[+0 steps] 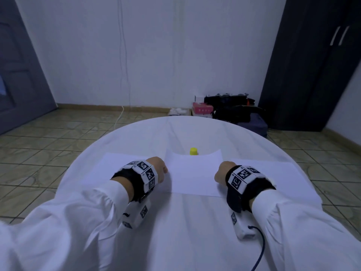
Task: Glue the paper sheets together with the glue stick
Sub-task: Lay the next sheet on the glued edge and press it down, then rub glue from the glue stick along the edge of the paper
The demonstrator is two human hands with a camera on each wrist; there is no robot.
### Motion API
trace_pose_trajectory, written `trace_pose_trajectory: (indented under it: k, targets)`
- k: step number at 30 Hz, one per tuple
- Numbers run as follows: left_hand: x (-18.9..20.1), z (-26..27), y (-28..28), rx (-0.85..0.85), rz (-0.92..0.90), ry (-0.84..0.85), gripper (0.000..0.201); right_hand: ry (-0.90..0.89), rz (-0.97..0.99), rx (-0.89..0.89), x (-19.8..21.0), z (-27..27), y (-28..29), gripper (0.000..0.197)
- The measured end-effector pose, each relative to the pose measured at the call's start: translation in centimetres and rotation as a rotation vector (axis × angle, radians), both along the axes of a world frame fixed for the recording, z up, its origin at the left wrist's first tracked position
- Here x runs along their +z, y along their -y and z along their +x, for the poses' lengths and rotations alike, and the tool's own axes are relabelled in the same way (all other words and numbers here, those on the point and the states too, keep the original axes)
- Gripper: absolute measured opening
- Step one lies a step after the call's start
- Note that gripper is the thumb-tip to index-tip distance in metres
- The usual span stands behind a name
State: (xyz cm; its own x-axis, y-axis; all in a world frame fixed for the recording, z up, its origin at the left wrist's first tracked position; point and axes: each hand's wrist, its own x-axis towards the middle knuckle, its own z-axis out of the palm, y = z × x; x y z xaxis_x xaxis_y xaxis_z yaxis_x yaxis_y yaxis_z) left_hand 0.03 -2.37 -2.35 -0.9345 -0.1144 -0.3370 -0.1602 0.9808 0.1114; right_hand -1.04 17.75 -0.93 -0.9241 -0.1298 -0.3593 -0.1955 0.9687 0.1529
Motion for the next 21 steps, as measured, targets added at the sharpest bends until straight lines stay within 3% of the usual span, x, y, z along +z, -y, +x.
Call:
trace_pose_trajectory:
  k: [5, 10, 13, 16, 18, 21]
  targets:
    - [-0.1, -0.1, 0.0, -0.048, -0.071, 0.073, 0.045, 0.087, 0.151, 0.187, -1.4, -1.5, -0.1, 0.034]
    - [-0.2, 0.4, -1.0, -0.099, -0.194, 0.065, 0.039, 0.080, 0.190, 0.163, -1.7, -0.2, -0.1, 0.018]
    - [0.0, 0.5, -2.1, -0.050, -0.193, 0.013, 0.020, 0.083, 0.081, 0.134, -2.3, 1.5, 0.2, 0.025]
    - [-0.1, 0.2, -4.4, -0.143, -0.185, -0.015, 0.040, 0.147, -0.087, 0.096, -3.0, 3.5, -0.2, 0.025]
    - [0.5, 0.4, -6.8, -0.244, -0.179, -0.026, 0.041, 0.168, -0.144, 0.060, -3.2, 5.1, -1.7, 0.029]
    - [0.8, -0.1, -10.6, -0.367, -0.158, -0.035, 0.036, 0.218, -0.108, 0.066, -3.5, 6.9, -5.0, 0.016]
